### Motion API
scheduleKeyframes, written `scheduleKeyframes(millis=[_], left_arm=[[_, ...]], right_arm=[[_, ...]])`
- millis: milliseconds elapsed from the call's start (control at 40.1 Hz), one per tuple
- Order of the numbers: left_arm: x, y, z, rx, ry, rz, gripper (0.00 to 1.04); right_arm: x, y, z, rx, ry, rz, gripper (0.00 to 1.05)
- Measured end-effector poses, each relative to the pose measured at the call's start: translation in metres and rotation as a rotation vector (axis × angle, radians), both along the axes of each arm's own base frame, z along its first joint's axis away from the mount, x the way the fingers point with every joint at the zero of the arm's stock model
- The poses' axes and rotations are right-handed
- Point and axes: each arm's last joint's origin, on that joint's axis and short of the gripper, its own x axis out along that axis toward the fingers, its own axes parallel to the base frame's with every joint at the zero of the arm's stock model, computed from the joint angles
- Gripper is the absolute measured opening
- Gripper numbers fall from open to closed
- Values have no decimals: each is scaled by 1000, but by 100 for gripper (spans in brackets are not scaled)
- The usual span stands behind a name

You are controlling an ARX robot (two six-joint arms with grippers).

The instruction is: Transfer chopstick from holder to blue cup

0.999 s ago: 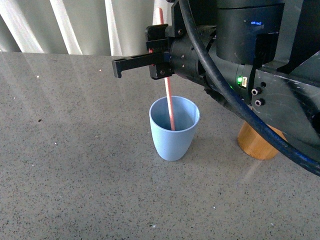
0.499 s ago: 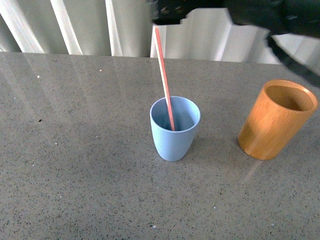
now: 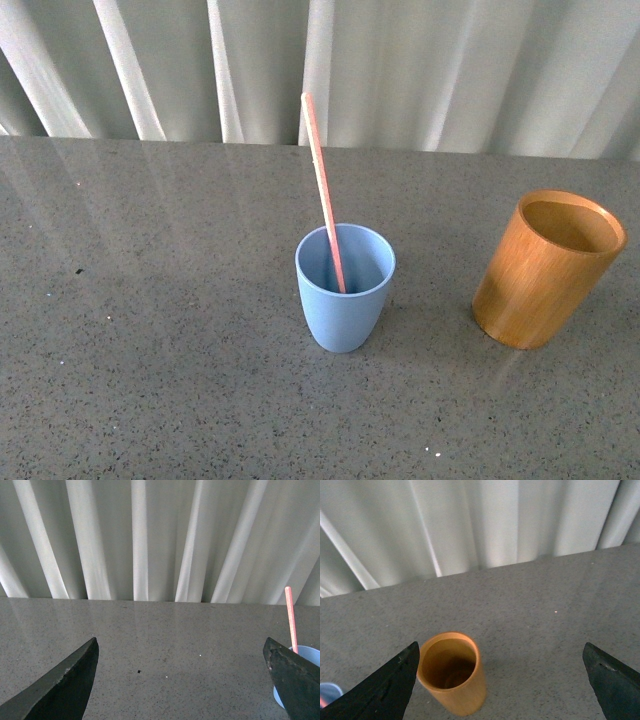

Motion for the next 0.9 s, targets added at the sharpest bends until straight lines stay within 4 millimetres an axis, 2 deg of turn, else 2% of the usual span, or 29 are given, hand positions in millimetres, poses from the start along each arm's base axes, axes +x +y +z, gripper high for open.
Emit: scheduleKeyframes(millis=[100, 200, 300, 350, 399, 549, 574, 649, 899], left_arm=[[0, 0, 0, 0, 0, 1, 98], [0, 0, 0, 0, 0, 2, 98], [0, 0, 0, 0, 0, 1, 98], [0, 0, 0, 0, 0, 1, 98], [0, 0, 0, 0, 0, 1, 98], [0, 0, 0, 0, 0, 1, 98], [0, 0, 0, 0, 0, 1, 98], [0, 0, 0, 0, 0, 1, 98], [0, 0, 0, 0, 0, 1, 98]], right_arm=[[1, 0, -1, 0, -11, 18, 94], [-4, -3, -8, -30, -175, 121, 80], [-18, -11, -11, -101, -296, 136, 57], [-25, -15, -14, -114, -304, 131, 45], [-28, -17, -17, -119, -301, 136, 38], [-42, -24, -25, -127, -295, 148, 4], [-44, -28, -26, -128, -297, 162, 1], [-49, -34, -28, -132, -298, 133, 1], [-61, -34, -33, -134, -320, 135, 1]])
